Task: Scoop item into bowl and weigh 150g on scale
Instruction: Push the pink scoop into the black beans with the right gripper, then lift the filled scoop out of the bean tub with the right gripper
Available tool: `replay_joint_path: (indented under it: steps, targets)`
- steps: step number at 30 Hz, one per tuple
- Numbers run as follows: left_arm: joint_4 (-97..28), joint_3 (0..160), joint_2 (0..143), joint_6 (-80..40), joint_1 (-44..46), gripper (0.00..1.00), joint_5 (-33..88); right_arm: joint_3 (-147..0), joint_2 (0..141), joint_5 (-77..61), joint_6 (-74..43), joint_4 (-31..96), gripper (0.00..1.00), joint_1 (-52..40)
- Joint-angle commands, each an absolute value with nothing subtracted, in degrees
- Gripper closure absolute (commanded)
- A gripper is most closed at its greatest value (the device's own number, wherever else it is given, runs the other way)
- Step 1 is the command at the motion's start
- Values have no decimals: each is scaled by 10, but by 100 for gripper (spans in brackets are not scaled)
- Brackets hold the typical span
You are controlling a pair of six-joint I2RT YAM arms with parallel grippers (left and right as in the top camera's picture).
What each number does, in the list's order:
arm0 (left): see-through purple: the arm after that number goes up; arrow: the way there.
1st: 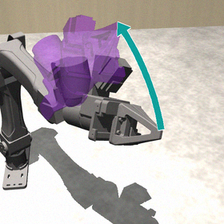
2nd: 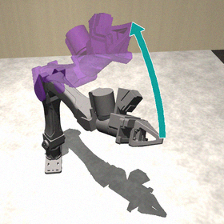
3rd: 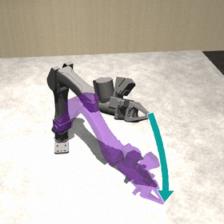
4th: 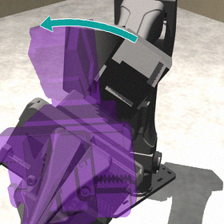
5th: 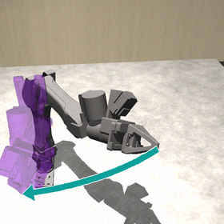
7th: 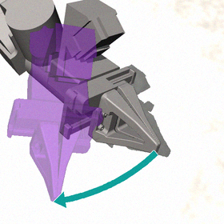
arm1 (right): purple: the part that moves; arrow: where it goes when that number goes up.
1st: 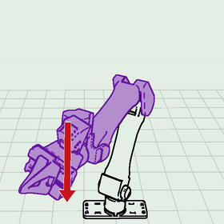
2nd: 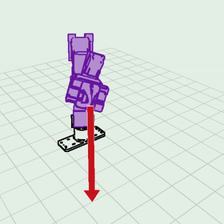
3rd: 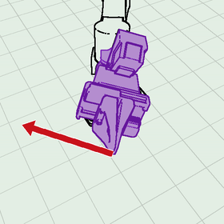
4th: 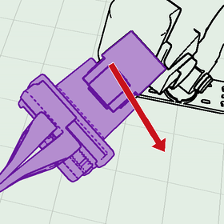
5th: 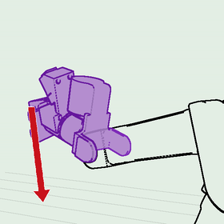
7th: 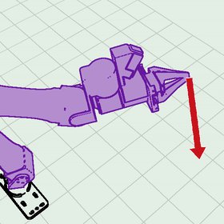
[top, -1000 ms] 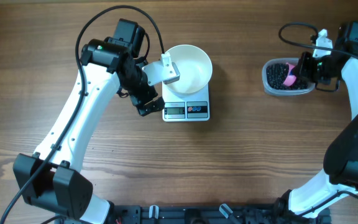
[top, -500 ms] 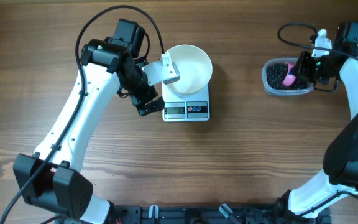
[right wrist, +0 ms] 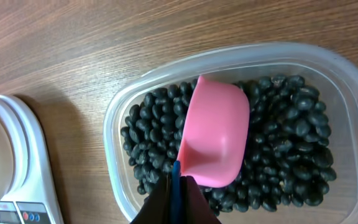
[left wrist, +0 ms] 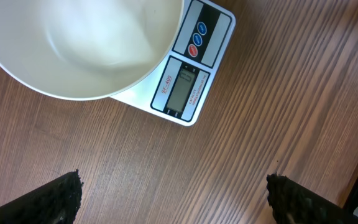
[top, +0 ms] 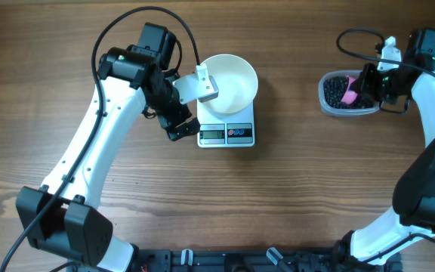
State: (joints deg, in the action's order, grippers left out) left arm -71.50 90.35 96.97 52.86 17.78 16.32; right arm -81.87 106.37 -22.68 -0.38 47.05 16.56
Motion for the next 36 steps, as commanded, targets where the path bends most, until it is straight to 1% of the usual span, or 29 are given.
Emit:
replay_joint_path:
  steps: [1,7,11,17,21,24,27,36]
  targets:
    - [-713,899,977,536,175,0,164,-809,1079,-237,-9,454,96,157]
    - [-713,899,977,536,175,0,164,-809,1102,-230,-17,433,96,158]
    - [-713,899,977,536,175,0,164,-809,1118,-230,-15,499,96,156]
    - [-713,899,977,536,175,0,164,-810,1118,-251,-50,430,96,170]
    - [-713,899,977,536,175,0,164,-810,1118,-291,-42,435,96,191]
    - [-713,899,977,536,175,0,164,-810,1118,-325,-21,449,96,222]
    - [-713,899,977,536,175,0,164,-810,1118,-428,16,464,96,254]
    - [-713,899,977,536,175,0,164,-810,1118,-458,15,468,96,277]
